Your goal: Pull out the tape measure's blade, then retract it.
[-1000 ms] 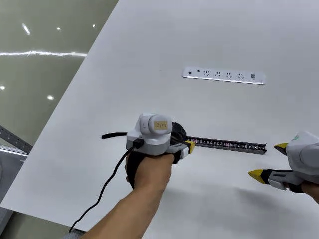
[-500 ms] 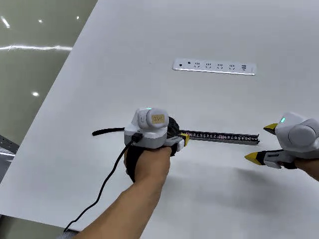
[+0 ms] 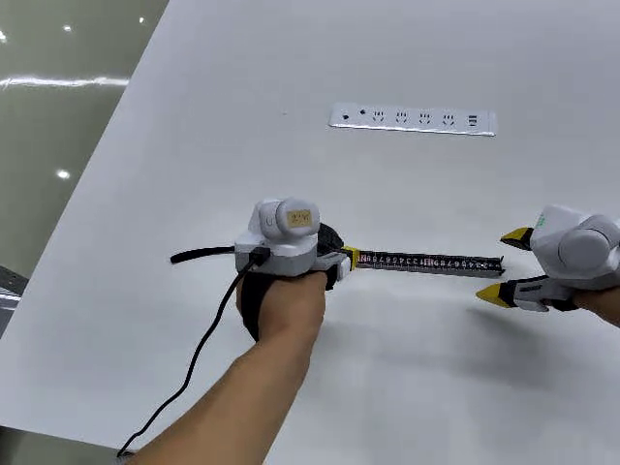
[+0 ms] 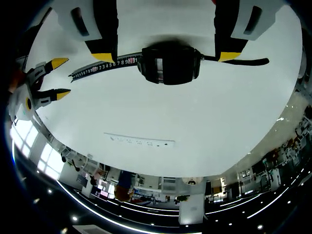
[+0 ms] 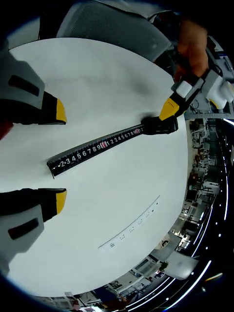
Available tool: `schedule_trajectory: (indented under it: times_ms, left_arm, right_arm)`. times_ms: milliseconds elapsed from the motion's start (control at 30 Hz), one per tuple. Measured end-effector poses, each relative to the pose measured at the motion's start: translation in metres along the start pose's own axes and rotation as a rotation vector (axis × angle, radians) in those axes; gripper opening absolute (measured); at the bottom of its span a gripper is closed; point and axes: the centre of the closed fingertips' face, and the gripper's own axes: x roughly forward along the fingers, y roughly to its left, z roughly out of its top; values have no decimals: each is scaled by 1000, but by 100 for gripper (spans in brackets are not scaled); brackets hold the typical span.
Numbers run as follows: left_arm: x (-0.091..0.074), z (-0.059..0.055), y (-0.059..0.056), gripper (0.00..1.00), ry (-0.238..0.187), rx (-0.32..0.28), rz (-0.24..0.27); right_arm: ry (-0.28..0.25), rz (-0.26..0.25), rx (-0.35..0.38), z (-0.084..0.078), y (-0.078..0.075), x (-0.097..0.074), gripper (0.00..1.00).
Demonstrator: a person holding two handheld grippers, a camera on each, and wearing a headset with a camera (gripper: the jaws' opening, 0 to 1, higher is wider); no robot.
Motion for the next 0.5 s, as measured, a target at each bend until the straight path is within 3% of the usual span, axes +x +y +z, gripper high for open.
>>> schedule_trajectory:
  times_ms: [500]
  left_arm:
    - [13,0,3,76,14,-11,17]
  right_arm:
    - [67,114,-107,-16,-12,7,44]
